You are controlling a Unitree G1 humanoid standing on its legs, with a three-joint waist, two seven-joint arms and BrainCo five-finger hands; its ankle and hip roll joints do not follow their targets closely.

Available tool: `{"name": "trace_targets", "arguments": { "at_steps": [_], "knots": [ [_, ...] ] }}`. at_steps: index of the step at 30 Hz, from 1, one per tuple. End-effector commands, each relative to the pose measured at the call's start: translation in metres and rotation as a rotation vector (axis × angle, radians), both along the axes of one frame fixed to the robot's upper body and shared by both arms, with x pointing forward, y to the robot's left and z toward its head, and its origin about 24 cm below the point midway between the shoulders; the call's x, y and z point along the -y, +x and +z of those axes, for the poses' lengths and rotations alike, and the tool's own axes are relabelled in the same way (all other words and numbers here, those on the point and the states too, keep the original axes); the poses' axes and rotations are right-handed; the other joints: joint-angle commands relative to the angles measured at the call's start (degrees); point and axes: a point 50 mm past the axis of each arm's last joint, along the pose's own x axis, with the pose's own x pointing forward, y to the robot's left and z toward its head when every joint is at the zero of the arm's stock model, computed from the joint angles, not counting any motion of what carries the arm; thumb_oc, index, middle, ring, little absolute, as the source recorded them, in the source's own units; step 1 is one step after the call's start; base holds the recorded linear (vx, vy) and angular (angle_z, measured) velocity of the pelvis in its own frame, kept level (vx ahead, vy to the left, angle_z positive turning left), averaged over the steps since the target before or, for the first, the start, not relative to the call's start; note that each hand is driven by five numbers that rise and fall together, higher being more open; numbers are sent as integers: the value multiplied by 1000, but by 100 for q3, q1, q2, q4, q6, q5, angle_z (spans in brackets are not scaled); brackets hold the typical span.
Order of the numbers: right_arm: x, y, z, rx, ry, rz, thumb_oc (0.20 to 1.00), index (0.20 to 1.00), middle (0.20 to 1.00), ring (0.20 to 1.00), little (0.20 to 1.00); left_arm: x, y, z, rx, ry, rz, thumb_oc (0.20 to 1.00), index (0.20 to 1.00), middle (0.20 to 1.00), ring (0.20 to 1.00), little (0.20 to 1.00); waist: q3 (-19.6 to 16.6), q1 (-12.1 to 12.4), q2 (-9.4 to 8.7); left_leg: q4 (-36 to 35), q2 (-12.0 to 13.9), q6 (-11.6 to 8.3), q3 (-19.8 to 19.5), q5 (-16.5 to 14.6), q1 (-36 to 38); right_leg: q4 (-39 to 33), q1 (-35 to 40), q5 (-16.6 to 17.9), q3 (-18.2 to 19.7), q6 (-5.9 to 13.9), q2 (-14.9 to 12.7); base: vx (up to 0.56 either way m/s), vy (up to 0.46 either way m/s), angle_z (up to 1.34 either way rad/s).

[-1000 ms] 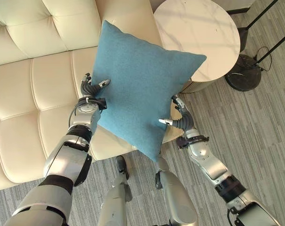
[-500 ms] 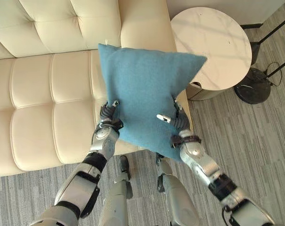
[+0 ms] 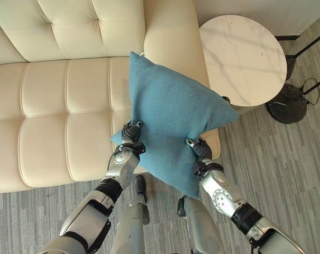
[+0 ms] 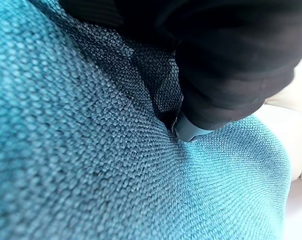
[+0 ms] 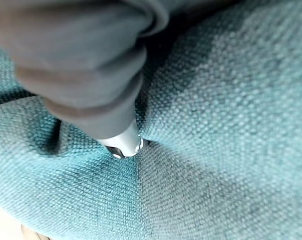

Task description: Pick up all the scattered cushions and arrange them neatly on the sofa.

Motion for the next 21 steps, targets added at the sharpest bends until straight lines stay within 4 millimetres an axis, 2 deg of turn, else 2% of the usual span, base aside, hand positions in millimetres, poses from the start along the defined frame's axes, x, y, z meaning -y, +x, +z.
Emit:
{"name": "trace_targets", "arguments": {
  "at_steps": [1, 2, 5, 6, 8, 9, 12, 14, 15, 16, 17, 18, 20, 21],
  "knots": [
    [-105, -27, 59, 226, 133, 471, 200, 200, 200, 200, 200, 181, -46, 53, 234, -199, -722, 200, 200, 200, 200, 200, 398, 96, 399, -570, 244, -330, -407, 79, 130, 149, 456, -1001, -60, 542, -128, 0, 0, 0],
    [-102, -31, 81, 340, 146, 487, 200, 200, 200, 200, 200, 168, -48, 59, 276, -221, -695, 200, 200, 200, 200, 200, 289, 114, 398, -603, 260, -301, -414, 56, 255, 160, 557, -1043, -54, 539, -115, 0, 0, 0],
    [-90, -36, 98, 444, 151, 485, 200, 200, 200, 200, 200, 138, -45, 63, 321, -237, -594, 200, 200, 200, 200, 200, 54, 146, 363, -661, 256, -268, -419, 0, 514, 162, 809, -1107, -78, 547, -99, 15, 2, -1],
    [-80, -38, 100, 464, 161, 461, 200, 200, 200, 200, 200, 115, -46, 65, 354, -235, -514, 200, 200, 200, 200, 200, -129, 170, 363, -703, 244, -247, -423, -10, 657, 162, 937, -1132, -104, 558, -85, 48, 20, -2],
    [-74, -42, 97, 466, 159, 453, 200, 200, 200, 200, 200, 102, -52, 60, 351, -230, -473, 200, 200, 200, 200, 200, -283, 178, 381, -746, 222, -223, -432, -24, 787, 167, 1058, -1166, -126, 565, -69, 49, 42, -3],
    [-65, -45, 95, 464, 155, 433, 200, 200, 200, 200, 200, 87, -59, 56, 356, -230, -431, 200, 200, 200, 200, 200, -427, 210, 416, -797, 207, -199, -474, -49, 959, 212, 1203, -1228, -159, 568, -55, 28, 61, 1],
    [-59, -54, 85, 439, 148, 442, 200, 200, 200, 200, 200, 71, -76, 46, 343, -203, -394, 200, 200, 200, 200, 200, -677, 270, 484, -935, 174, -183, -573, -2, 1192, 355, 1372, -1328, -232, 589, -49, 11, 39, 17],
    [-56, -56, 80, 432, 130, 433, 200, 200, 200, 200, 200, 65, -83, 37, 317, -195, -374, 200, 200, 200, 200, 200, -722, 312, 584, -1017, 173, -173, -765, 86, 1273, 805, 1395, -1543, 107, 635, 50, -20, -7, 32],
    [-56, -56, 80, 432, 130, 433, 200, 200, 200, 200, 200, 65, -83, 37, 317, -194, -374, 200, 200, 200, 200, 200, -739, 310, 583, -1013, 171, -173, -765, 95, 1247, 798, 1375, -1530, 107, 635, 49, -51, -40, 56],
    [-52, -55, 79, 435, 114, 415, 200, 200, 200, 200, 200, 61, -84, 36, 315, -195, -359, 200, 200, 200, 200, 200, -766, 315, 650, -989, 168, -165, -986, 184, 1224, 1205, 1431, -1821, 618, 641, 266, -36, -49, 75],
    [-51, -54, 77, 433, 100, 414, 200, 200, 200, 200, 200, 59, -85, 35, 312, -185, -356, 200, 200, 200, 200, 200, -808, 336, 696, -976, 180, -174, -1074, 227, 1190, 1364, 1457, -1918, 794, 603, 349, -37, -133, 79],
    [-49, -53, 77, 438, 88, 407, 200, 200, 200, 200, 200, 57, -87, 32, 301, -169, -358, 200, 200, 200, 200, 200, -901, 375, 727, -986, 179, -205, -1306, 307, 1169, 1656, 1630, -2160, 1068, 515, 459, 21, -133, 119],
    [-46, -51, 77, 444, 75, 392, 200, 200, 200, 200, 200, 55, -88, 30, 292, -151, -364, 200, 200, 200, 200, 200, -1019, 398, 715, -1017, 145, -232, -1524, 351, 1178, 1743, 1860, -2301, 1277, 481, 529, 0, -233, 135],
    [-45, -48, 79, 454, 64, 381, 200, 200, 200, 200, 200, 50, -87, 31, 300, -130, -343, 200, 200, 200, 200, 200, -1172, 509, 602, -1000, 108, -304, -1653, 417, 1134, 1322, 2358, -2468, 1442, 415, 528, -94, -354, 108]
  ]
}}
